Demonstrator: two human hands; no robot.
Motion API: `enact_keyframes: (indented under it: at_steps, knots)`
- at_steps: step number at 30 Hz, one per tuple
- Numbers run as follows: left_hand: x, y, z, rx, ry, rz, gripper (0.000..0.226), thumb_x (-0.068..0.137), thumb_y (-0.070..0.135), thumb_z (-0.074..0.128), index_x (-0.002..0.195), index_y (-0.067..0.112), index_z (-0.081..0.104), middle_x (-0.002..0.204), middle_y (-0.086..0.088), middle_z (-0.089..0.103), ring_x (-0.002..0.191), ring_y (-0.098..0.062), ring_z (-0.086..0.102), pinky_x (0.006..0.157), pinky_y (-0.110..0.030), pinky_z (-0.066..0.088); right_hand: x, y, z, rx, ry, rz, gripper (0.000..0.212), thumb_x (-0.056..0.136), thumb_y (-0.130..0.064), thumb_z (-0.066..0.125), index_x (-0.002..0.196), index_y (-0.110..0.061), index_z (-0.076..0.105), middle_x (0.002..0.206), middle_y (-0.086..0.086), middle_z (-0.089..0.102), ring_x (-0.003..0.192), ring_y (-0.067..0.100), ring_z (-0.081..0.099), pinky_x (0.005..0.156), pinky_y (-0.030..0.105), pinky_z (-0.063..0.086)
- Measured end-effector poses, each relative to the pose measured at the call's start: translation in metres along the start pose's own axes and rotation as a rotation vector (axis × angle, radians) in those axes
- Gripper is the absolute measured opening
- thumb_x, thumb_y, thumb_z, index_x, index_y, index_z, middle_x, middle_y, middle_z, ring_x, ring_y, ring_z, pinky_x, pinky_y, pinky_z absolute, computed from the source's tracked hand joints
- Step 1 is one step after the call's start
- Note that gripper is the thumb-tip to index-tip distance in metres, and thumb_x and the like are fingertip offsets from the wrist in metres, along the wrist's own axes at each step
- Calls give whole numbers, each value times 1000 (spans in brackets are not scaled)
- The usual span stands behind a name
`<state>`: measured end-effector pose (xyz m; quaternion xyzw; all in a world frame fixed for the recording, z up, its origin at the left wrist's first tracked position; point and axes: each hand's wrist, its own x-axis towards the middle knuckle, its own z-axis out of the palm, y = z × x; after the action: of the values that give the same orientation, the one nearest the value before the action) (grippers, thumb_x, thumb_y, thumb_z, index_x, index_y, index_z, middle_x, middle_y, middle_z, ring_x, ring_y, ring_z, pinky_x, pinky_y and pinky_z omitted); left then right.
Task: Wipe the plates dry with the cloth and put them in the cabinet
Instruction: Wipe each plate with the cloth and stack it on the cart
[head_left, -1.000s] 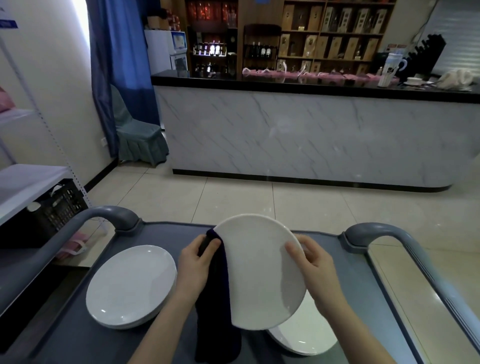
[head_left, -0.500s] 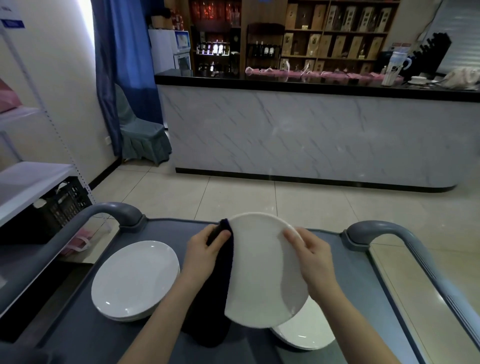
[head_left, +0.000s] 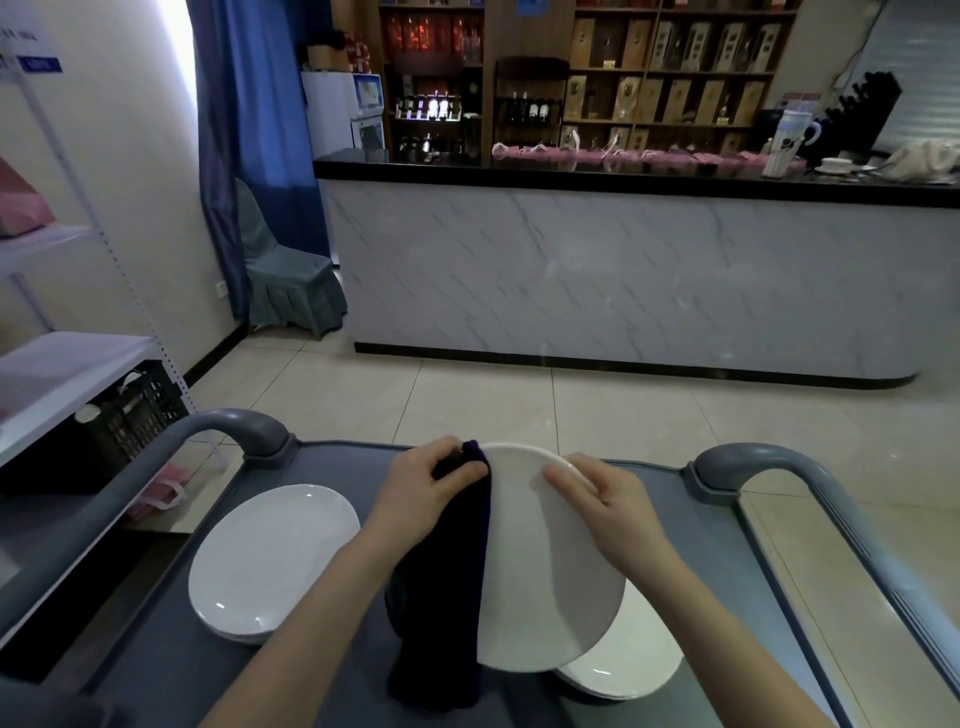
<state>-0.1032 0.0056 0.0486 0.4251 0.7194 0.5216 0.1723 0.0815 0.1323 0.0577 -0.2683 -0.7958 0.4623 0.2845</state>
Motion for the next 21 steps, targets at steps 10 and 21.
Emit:
enact_keyframes:
  at_steps: [10, 21]
  knots:
    - [-10, -12, 10, -248, 316, -124, 14, 97, 26, 61, 84, 24, 68, 78, 13, 72, 68, 0, 62, 61, -14, 47, -3, -4, 11, 311, 406, 76, 39, 97, -28, 63, 62, -12, 54, 58, -6, 45, 55, 5, 40, 50, 15, 33]
    - [-15, -16, -2, -135, 157, -37, 15, 93, 19, 65, 84, 31, 69, 79, 19, 71, 71, 6, 62, 66, -9, 44, 13, 1, -14, 52, -73, 62, 2, 91, -35, 70, 92, -33, 68, 83, -9, 75, 72, 4, 64, 66, 21, 48]
